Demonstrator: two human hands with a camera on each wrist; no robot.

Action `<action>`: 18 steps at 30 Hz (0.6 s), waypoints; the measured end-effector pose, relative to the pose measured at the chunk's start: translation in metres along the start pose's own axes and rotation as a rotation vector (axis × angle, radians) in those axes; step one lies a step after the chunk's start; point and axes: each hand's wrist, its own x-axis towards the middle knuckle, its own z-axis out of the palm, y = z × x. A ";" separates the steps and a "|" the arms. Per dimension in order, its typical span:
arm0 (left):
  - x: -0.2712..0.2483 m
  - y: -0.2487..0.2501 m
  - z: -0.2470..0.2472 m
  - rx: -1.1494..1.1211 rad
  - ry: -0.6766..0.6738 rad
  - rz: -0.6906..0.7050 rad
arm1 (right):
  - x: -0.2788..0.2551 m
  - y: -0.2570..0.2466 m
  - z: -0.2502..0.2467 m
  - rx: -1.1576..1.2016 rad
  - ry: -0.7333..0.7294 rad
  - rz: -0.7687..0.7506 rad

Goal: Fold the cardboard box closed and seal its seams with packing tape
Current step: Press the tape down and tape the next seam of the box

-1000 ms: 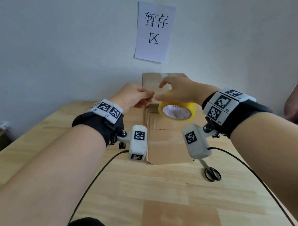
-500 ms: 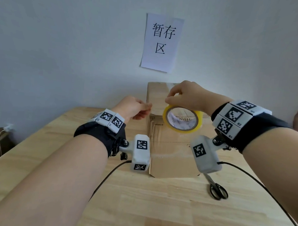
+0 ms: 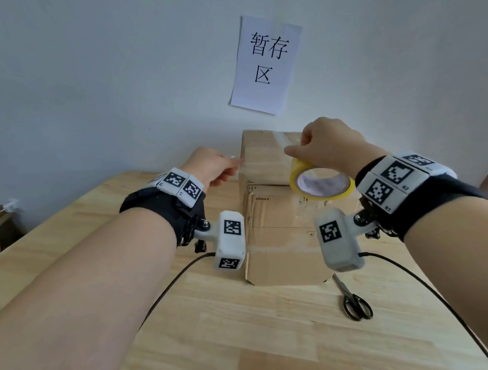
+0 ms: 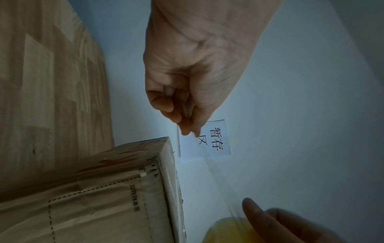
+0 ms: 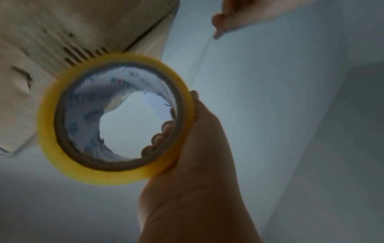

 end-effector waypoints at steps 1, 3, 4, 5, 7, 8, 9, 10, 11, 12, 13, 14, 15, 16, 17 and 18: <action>-0.001 0.000 0.001 0.013 0.003 0.001 | 0.000 -0.005 -0.002 -0.132 0.013 -0.026; -0.003 -0.002 0.002 0.076 0.007 0.026 | 0.000 -0.016 -0.004 -0.347 0.027 -0.083; -0.005 -0.003 0.003 0.127 0.012 0.046 | 0.001 -0.022 -0.004 -0.415 0.019 -0.103; -0.006 -0.005 0.003 0.182 0.026 0.068 | 0.002 -0.027 -0.002 -0.472 0.003 -0.119; -0.007 -0.009 0.003 0.275 0.067 0.114 | 0.004 -0.037 0.003 -0.571 -0.029 -0.148; -0.006 -0.011 0.002 0.311 0.088 0.131 | 0.005 -0.042 0.006 -0.608 -0.042 -0.165; -0.006 -0.012 0.002 0.347 0.103 0.142 | 0.006 -0.046 0.009 -0.639 -0.053 -0.181; -0.006 -0.013 0.002 0.382 0.112 0.144 | 0.006 -0.049 0.011 -0.665 -0.063 -0.195; -0.006 -0.014 0.002 0.417 0.114 0.142 | 0.006 -0.052 0.014 -0.685 -0.073 -0.207; -0.006 -0.015 0.003 0.446 0.114 0.136 | 0.006 -0.054 0.016 -0.703 -0.084 -0.215; -0.006 -0.016 0.003 0.467 0.114 0.132 | 0.006 -0.055 0.018 -0.717 -0.093 -0.221; -0.005 -0.017 0.002 0.480 0.116 0.129 | 0.006 -0.057 0.020 -0.728 -0.095 -0.226; -0.005 -0.019 0.002 0.490 0.117 0.126 | 0.005 -0.057 0.023 -0.735 -0.094 -0.231; -0.004 -0.020 0.002 0.496 0.117 0.125 | 0.005 -0.058 0.024 -0.738 -0.093 -0.232; -0.003 -0.021 0.002 0.498 0.117 0.129 | 0.005 -0.059 0.026 -0.742 -0.093 -0.231; -0.002 -0.022 0.002 0.498 0.119 0.134 | 0.006 -0.060 0.028 -0.747 -0.096 -0.229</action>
